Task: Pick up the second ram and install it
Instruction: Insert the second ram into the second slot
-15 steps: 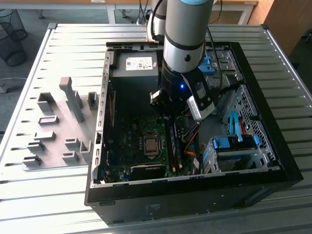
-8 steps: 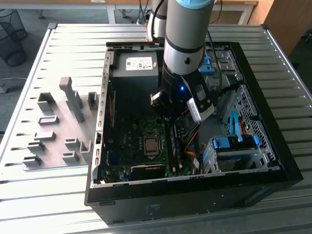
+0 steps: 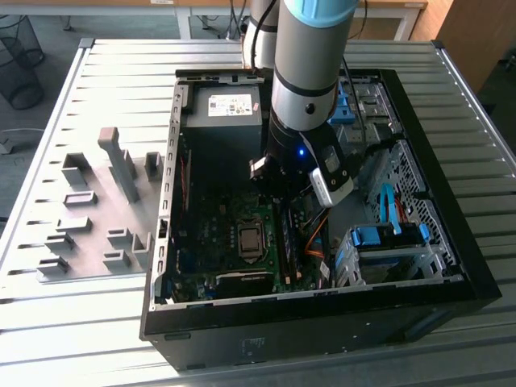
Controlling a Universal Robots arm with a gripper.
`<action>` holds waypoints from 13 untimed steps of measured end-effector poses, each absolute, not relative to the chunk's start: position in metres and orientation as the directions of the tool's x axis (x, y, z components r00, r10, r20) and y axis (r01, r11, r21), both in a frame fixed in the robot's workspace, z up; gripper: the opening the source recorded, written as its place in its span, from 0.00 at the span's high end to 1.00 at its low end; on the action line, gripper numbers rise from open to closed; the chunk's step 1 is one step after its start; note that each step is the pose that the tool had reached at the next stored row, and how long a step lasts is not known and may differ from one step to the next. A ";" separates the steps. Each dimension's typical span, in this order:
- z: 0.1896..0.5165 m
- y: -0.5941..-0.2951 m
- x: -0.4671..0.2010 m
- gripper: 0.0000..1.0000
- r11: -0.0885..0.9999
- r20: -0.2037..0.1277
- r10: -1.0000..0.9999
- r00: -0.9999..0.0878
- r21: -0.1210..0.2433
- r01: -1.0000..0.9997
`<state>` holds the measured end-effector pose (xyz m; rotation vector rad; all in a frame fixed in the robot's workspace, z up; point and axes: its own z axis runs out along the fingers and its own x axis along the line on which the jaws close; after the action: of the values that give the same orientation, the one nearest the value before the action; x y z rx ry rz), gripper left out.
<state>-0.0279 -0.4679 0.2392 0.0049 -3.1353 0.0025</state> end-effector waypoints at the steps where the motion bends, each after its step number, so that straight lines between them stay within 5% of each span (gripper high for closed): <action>1: 0.239 -0.468 -0.028 0.86 1.000 0.006 -0.003 -1.000 -0.002 -0.003; 13: 0.235 -0.468 -0.026 0.86 1.000 0.006 -0.003 -1.000 0.006 -0.003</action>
<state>-0.0259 -0.4679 0.2354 0.0049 -3.1354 -0.0088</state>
